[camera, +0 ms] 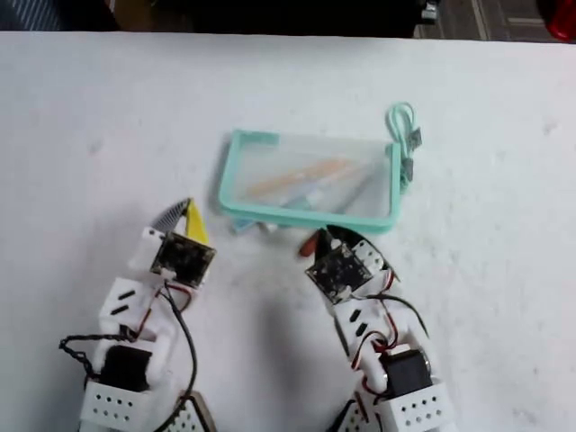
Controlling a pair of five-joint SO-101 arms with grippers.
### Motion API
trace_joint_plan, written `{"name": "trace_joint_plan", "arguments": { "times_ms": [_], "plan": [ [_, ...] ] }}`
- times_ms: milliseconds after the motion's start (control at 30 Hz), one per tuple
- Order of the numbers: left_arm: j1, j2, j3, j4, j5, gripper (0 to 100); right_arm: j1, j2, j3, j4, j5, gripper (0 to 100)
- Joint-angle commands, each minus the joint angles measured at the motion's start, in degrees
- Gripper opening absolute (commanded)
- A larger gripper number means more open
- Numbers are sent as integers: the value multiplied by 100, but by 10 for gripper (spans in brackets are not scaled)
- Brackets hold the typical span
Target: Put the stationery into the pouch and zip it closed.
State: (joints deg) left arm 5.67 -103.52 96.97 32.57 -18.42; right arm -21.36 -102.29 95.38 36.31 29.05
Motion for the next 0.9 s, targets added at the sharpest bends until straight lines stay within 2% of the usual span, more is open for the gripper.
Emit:
{"name": "trace_joint_plan", "arguments": {
  "times_ms": [0,333,433,533,633,767,867],
  "plan": [
    [84,-57,-571,475,141,24,92,22,-211,136,-387,16],
    [66,-40,-826,624,-114,24,75,22,-431,505,-448,15],
    [66,330,-1152,826,-97,24,101,57,-545,567,-730,17],
    [66,1411,-1609,712,-97,24,84,453,-809,655,-791,17],
    [40,3073,-2119,281,-97,24,101,1332,-1116,444,-791,17],
    [-215,5481,-2989,-132,-35,24,110,3046,-1670,13,-782,16],
    [-576,6791,-3692,-167,466,24,356,4567,-2338,-66,-844,16]
  ]
}}
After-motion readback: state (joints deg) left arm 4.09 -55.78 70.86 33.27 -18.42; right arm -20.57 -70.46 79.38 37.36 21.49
